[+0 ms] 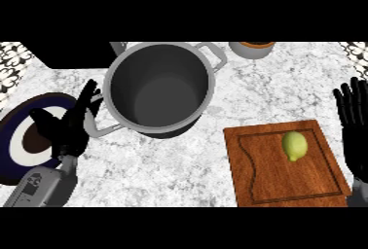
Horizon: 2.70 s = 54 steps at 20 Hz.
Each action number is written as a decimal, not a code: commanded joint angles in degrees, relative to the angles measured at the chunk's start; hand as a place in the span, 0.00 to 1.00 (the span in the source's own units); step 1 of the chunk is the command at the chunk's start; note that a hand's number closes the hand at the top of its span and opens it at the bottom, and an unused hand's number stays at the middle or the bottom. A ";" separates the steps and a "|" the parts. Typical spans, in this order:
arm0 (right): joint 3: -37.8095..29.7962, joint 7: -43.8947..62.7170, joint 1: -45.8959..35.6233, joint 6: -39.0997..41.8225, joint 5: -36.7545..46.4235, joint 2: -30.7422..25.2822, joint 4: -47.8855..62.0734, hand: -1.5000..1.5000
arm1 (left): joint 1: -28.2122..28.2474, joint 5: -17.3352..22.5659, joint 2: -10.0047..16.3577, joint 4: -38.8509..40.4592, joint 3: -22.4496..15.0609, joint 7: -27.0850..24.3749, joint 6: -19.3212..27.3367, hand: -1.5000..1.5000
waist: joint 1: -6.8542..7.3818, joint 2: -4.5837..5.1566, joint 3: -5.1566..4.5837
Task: Pick the lemon from the cutting board and place it in the pot
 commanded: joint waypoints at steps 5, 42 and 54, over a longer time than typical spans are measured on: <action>-11.66 -6.47 15.92 -16.78 -4.65 14.82 4.33 1.00 | 6.23 -7.55 10.81 2.03 2.71 -1.32 2.11 0.50 | -2.44 -0.45 -0.18; 17.14 41.08 31.78 -42.86 30.36 -14.16 -11.07 0.00 | 11.39 -12.83 9.73 -4.90 0.72 0.61 -0.09 0.50 | 4.00 1.13 -0.94; 20.43 79.00 4.37 -23.10 48.53 -11.29 -8.90 0.00 | 13.40 -13.79 8.50 -4.59 3.51 1.54 -1.21 0.50 | 1.34 0.22 -0.66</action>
